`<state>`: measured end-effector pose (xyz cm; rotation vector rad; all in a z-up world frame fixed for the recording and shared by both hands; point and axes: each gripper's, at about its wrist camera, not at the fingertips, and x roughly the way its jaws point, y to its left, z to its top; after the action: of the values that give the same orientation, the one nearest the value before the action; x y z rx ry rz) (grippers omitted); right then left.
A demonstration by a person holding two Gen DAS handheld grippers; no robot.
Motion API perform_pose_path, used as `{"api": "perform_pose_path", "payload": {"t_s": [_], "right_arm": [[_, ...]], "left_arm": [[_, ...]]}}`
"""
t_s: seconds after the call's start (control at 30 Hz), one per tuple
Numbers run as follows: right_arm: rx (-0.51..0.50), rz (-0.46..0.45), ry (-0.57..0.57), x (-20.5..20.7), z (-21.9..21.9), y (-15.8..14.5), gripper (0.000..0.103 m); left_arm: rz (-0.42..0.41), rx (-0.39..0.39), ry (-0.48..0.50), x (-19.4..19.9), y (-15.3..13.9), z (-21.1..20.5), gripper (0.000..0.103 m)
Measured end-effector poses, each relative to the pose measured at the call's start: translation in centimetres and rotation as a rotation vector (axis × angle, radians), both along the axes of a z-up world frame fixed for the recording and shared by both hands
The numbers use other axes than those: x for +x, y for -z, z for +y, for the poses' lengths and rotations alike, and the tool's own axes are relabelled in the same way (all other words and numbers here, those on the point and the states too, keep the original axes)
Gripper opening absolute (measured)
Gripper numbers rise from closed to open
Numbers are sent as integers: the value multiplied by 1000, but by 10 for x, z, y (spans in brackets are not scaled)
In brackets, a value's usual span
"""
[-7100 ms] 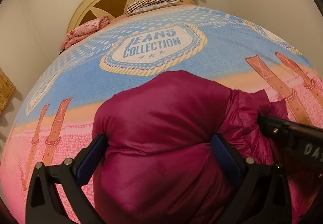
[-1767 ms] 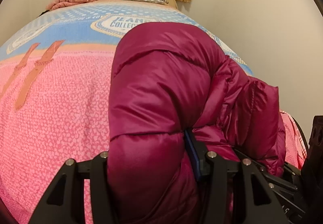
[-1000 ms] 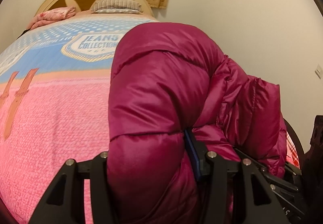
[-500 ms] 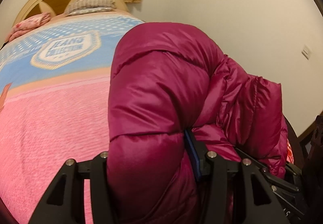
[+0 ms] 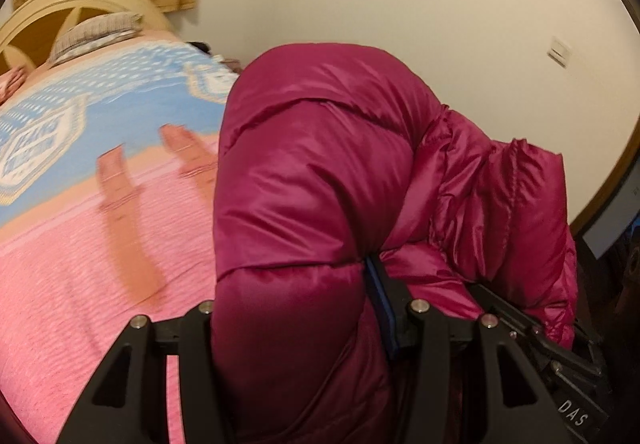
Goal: Fold large clothes
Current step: 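Grasp the magenta jacket bundle with both grippers and lift it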
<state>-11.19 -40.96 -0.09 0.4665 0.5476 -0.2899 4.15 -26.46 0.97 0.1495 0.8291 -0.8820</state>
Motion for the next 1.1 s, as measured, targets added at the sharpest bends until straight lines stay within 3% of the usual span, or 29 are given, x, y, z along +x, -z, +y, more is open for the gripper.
{"api": "perform_pose_path", "payload": {"t_s": [0.23,0.47,0.67,0.87,1.1], "right_arm": [[-6,18,82,-16,-44,3,31],[69,63,104,-4,-84,33,31],[105,89,104,12,-109,50,31],[203,83,85,34,-118,63,31],[214,75,77,40,-122,66,31]], "left_arm": [[-21,39,38,-6,6,-52,52],[-28,145,16,4,28,-89,52],[-74,194,-13,6,39,-105,55],[-52,210,-41,20,53,-114,61],[-99,210,-41,16,59,-118,67]]}}
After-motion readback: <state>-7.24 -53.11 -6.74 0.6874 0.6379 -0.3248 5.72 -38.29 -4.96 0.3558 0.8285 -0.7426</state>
